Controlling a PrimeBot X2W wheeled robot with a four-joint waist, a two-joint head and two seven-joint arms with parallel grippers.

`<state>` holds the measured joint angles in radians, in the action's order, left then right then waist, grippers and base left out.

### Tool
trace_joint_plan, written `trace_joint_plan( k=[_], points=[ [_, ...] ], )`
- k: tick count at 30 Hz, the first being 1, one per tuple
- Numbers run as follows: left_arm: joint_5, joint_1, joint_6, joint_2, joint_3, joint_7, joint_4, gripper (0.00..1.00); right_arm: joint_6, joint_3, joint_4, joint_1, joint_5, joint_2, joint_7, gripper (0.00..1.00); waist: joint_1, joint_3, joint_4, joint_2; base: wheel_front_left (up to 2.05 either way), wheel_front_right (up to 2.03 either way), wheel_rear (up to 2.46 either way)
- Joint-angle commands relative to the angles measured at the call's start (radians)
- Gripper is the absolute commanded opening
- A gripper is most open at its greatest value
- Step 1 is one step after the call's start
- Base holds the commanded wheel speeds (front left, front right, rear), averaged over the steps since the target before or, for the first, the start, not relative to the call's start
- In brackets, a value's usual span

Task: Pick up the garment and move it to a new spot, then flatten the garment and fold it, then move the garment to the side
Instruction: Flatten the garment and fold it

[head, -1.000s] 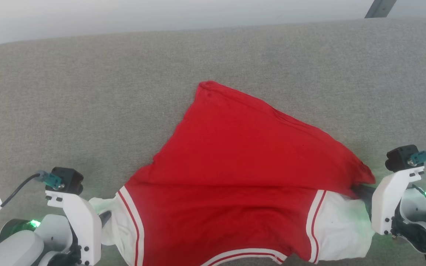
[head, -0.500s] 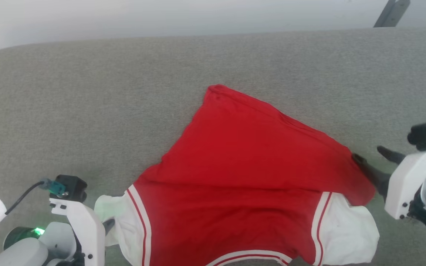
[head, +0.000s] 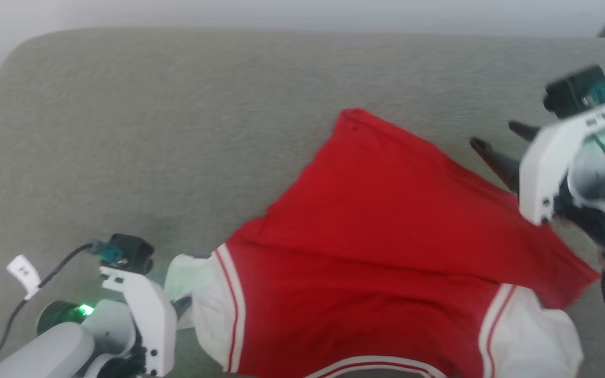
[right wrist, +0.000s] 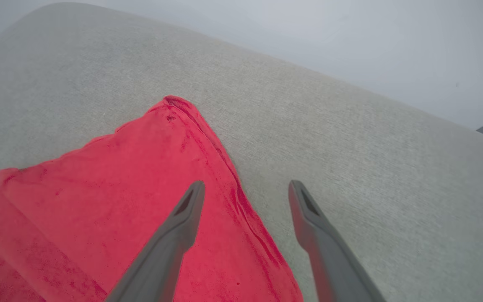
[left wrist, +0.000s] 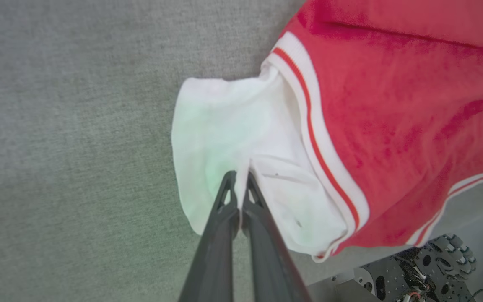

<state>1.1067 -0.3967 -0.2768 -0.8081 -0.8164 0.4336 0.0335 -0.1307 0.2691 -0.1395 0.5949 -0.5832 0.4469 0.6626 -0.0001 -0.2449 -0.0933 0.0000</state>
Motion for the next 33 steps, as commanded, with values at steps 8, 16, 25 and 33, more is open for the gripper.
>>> trace_joint_plan(
  k=[8, 16, 25, 33],
  points=[
    [-0.039, -0.08, 0.044, 0.076, -0.035, 0.013, -0.042, 0.0, 0.0, 0.159, -0.247, 0.227, -0.046, -0.008, -0.008, 1.0, 0.0001, -0.071, -0.132, 0.0, 0.0, 0.0, 0.0],
    [-0.058, -0.145, 0.097, 0.152, -0.059, 0.003, -0.109, 0.0, 0.0, 0.356, -0.474, 0.401, -0.103, -0.021, 0.022, 1.0, 0.0001, -0.121, -0.21, 0.0, 0.0, 0.0, 0.0],
    [-0.057, -0.183, 0.147, 0.212, -0.071, -0.019, -0.203, 0.0, 0.0, 0.551, -0.693, 0.443, -0.168, -0.028, 0.113, 0.33, 0.0001, -0.148, -0.245, 0.0, 0.0, 0.0, 0.0],
    [-0.048, -0.205, 0.162, 0.211, -0.055, -0.028, -0.266, 0.0, 0.0, 0.628, -0.685, 0.507, -0.26, -0.007, 0.056, 0.0, 0.0001, -0.131, -0.218, 0.0, 0.0, 0.0, 0.0]
  ],
)
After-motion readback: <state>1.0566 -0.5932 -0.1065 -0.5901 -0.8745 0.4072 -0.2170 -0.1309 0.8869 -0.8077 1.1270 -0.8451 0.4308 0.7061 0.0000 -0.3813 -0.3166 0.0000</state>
